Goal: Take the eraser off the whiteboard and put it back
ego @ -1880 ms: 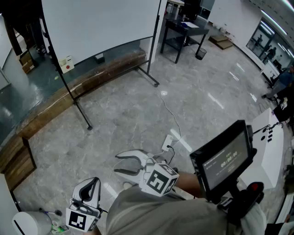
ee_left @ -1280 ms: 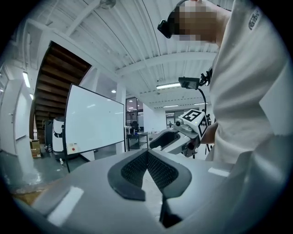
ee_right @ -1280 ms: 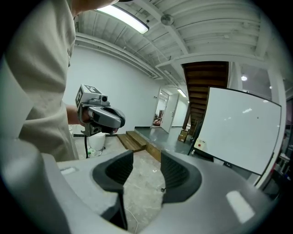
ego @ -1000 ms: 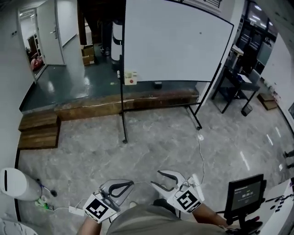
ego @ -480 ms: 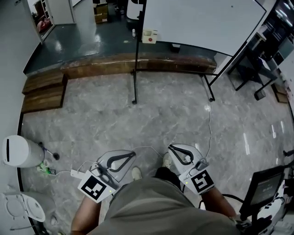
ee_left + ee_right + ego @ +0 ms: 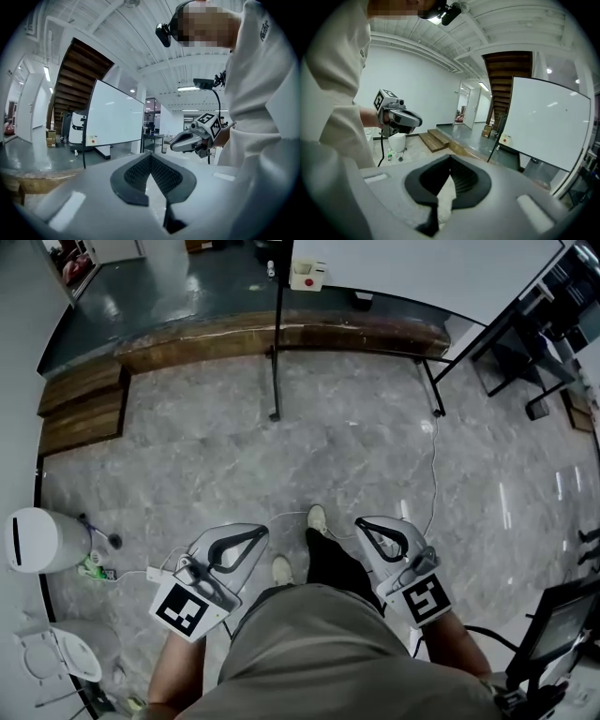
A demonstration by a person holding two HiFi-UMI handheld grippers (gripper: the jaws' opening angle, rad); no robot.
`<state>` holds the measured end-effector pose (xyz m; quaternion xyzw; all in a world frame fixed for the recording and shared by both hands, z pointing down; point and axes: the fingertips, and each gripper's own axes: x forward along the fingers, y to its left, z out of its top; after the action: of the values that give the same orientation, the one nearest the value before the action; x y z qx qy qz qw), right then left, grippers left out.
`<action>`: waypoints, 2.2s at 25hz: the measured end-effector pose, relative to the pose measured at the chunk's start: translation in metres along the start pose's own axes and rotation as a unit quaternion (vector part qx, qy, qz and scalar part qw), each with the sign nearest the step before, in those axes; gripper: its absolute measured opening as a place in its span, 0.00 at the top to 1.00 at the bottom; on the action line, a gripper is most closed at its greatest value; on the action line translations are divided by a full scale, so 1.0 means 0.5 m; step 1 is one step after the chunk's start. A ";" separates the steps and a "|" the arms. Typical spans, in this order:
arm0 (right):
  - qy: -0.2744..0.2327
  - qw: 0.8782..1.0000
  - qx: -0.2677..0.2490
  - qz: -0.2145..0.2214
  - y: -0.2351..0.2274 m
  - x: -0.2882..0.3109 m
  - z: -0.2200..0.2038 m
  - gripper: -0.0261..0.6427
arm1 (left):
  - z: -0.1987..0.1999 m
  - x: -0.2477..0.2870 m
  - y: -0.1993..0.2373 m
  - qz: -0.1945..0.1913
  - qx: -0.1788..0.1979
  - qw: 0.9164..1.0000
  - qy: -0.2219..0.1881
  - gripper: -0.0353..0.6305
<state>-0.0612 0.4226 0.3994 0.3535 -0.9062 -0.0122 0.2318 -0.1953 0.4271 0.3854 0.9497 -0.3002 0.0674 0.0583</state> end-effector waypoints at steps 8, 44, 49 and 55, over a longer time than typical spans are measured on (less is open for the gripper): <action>-0.019 1.000 0.004 0.017 -0.078 0.068 0.017 0.96 | 0.038 0.080 0.074 0.020 0.015 1.000 0.008 0.94; -0.025 0.999 0.030 -0.019 -0.642 0.503 0.120 0.96 | 0.198 0.553 0.633 -0.033 0.020 0.999 0.002 0.94; -0.026 0.998 0.036 -0.043 -0.671 0.584 0.168 0.96 | 0.207 0.575 0.727 -0.068 0.035 0.997 0.005 0.94; -0.018 0.997 0.051 -0.061 -0.690 0.634 0.177 0.96 | 0.201 0.612 0.806 -0.080 0.041 0.996 0.010 0.92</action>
<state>-0.0836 -0.0536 0.3867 0.4188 -0.8866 0.0139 0.1958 -0.1710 -0.0876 0.3649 0.9715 -0.2196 0.0847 0.0277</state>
